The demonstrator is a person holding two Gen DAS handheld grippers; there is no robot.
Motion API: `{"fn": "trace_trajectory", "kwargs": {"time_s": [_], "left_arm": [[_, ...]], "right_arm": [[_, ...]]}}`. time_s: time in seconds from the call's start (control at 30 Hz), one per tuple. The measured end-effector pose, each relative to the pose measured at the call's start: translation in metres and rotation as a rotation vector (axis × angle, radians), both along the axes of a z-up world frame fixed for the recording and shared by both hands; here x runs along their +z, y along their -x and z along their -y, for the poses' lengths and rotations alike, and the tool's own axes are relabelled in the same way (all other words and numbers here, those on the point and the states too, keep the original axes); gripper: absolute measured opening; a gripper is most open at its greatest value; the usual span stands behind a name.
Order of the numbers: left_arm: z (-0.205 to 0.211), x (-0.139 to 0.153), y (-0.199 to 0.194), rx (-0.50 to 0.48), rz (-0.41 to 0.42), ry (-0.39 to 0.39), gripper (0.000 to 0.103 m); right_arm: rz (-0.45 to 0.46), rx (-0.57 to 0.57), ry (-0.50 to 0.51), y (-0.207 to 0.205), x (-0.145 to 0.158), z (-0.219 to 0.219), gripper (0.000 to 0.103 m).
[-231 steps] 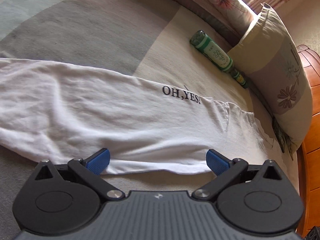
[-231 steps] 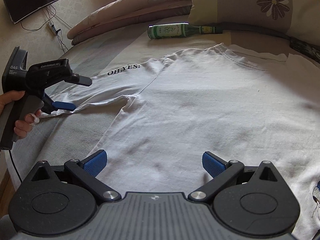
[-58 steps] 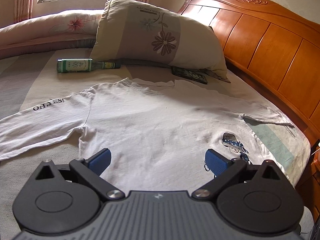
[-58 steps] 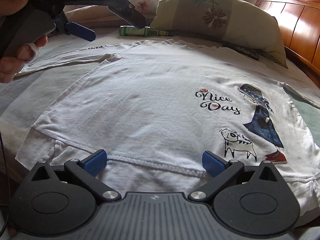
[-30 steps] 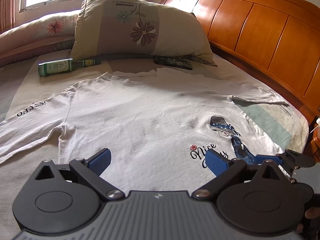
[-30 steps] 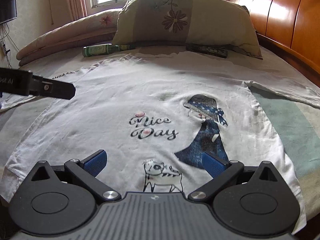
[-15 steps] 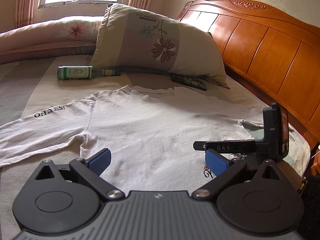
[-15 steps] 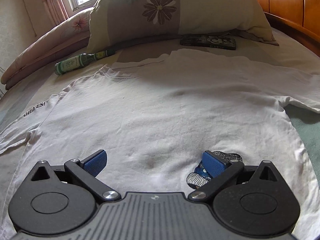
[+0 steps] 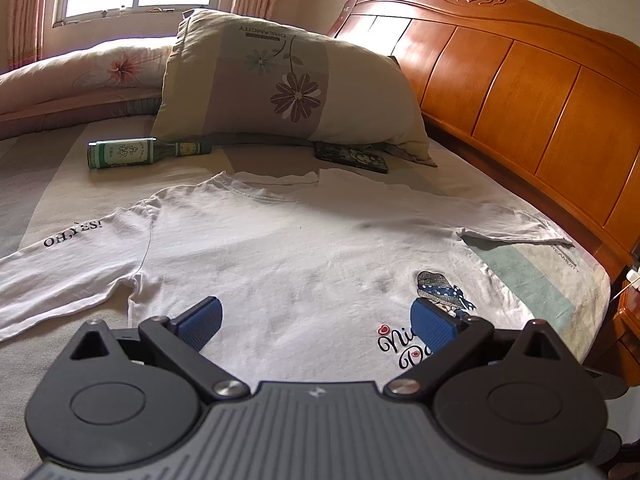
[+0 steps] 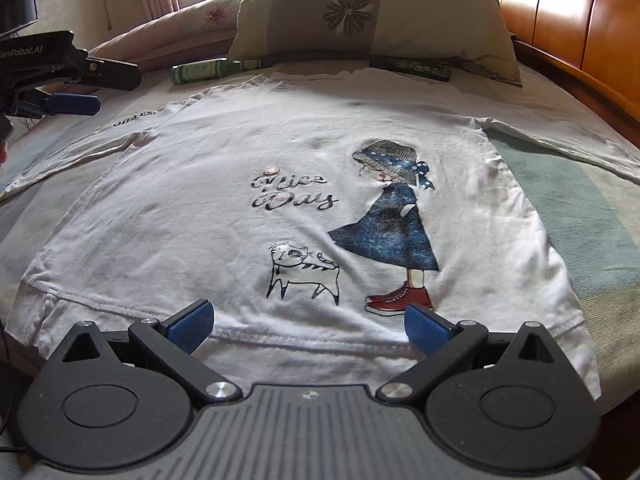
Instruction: Fold clothes
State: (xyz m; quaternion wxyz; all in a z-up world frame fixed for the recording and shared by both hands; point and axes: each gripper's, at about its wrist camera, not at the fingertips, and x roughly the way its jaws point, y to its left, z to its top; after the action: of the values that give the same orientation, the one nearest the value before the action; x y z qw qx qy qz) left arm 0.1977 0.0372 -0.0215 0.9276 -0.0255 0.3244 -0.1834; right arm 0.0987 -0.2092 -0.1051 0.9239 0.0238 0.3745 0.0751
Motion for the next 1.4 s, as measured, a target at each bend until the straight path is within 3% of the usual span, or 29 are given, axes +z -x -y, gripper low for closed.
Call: {"fn": "trace_trajectory", "kwargs": {"time_s": [0.27,0.43,0.57,0.6,0.77,0.97,1.07,1.23,1.4], "left_arm": [[-0.007,-0.006,-0.006,0.026,-0.016,-0.009,0.1],[-0.012,-0.007,-0.012,0.059,-0.024,-0.009,0.1],[-0.013,-0.007,-0.012,0.056,-0.021,-0.01,0.1],[-0.013,-0.007,-0.012,0.054,-0.02,-0.009,0.1],[-0.013,-0.006,-0.012,0.049,-0.018,-0.006,0.1],[-0.016,-0.002,-0.014,0.064,-0.006,0.006,0.1],[-0.025,0.001,-0.016,0.088,0.003,0.019,0.1],[-0.04,0.007,-0.019,0.13,0.017,0.04,0.1],[-0.058,0.01,-0.025,0.177,0.021,0.062,0.1]], "right_arm": [[-0.043,-0.278,-0.031,-0.013,-0.001,0.078,0.103],[-0.015,-0.195,-0.004,-0.038,0.015,0.056,0.103],[-0.103,-0.125,0.034,-0.062,-0.008,0.044,0.103],[-0.09,-0.123,0.049,-0.062,-0.011,0.047,0.103],[-0.102,-0.29,0.085,-0.064,-0.006,0.095,0.103],[-0.024,-0.187,-0.08,-0.06,0.031,0.096,0.103],[-0.025,-0.121,-0.134,-0.091,0.047,0.079,0.103],[-0.061,-0.044,-0.208,-0.18,0.066,0.06,0.103],[-0.178,-0.035,-0.284,-0.284,0.042,0.049,0.103]]}}
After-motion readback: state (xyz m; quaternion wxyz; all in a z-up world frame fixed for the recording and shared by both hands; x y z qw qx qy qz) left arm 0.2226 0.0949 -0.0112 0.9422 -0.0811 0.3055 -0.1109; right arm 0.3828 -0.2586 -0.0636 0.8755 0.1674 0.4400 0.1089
